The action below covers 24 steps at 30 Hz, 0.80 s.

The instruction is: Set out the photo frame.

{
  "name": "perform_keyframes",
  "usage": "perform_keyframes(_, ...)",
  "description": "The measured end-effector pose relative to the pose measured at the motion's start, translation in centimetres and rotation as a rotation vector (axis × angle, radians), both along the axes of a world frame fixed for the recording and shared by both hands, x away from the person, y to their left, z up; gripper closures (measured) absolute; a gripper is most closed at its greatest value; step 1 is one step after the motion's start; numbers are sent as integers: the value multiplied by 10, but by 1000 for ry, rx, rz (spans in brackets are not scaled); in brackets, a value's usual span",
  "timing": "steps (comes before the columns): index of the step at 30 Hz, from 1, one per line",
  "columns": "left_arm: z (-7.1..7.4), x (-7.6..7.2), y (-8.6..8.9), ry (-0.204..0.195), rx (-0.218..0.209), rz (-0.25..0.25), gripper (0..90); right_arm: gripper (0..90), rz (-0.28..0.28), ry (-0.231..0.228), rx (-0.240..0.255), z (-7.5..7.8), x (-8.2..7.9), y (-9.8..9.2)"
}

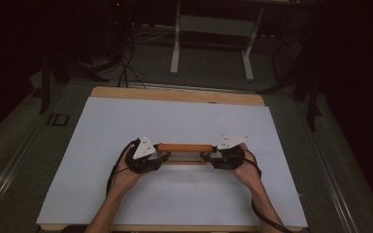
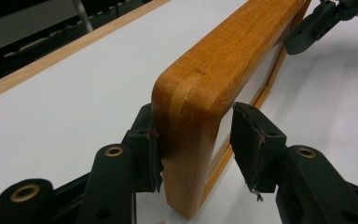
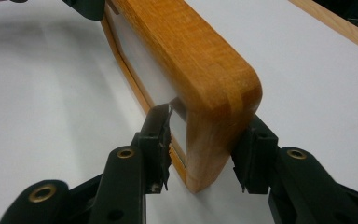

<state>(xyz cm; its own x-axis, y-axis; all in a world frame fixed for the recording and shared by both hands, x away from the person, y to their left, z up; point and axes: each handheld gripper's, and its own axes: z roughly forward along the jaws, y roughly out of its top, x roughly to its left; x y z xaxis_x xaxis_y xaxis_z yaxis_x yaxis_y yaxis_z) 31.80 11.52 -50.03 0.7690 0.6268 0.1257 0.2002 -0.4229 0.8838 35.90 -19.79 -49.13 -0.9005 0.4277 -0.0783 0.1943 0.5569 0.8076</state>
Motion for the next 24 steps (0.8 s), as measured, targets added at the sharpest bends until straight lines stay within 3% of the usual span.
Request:
perform_keyframes(11, 8, -3, 3, 13, -46, -19, 549, 603, -1, 1, 44, 7, -7, -5)
perform_keyframes(18, 12, -4, 6, 36, -97, -34, 552, 607, -1, 37, 78, 9, -10, -8)
perform_keyframes(24, 15, -5, 7, 43, -110, -44, 560, 607, -3, 62, 102, 11, -11, -11)
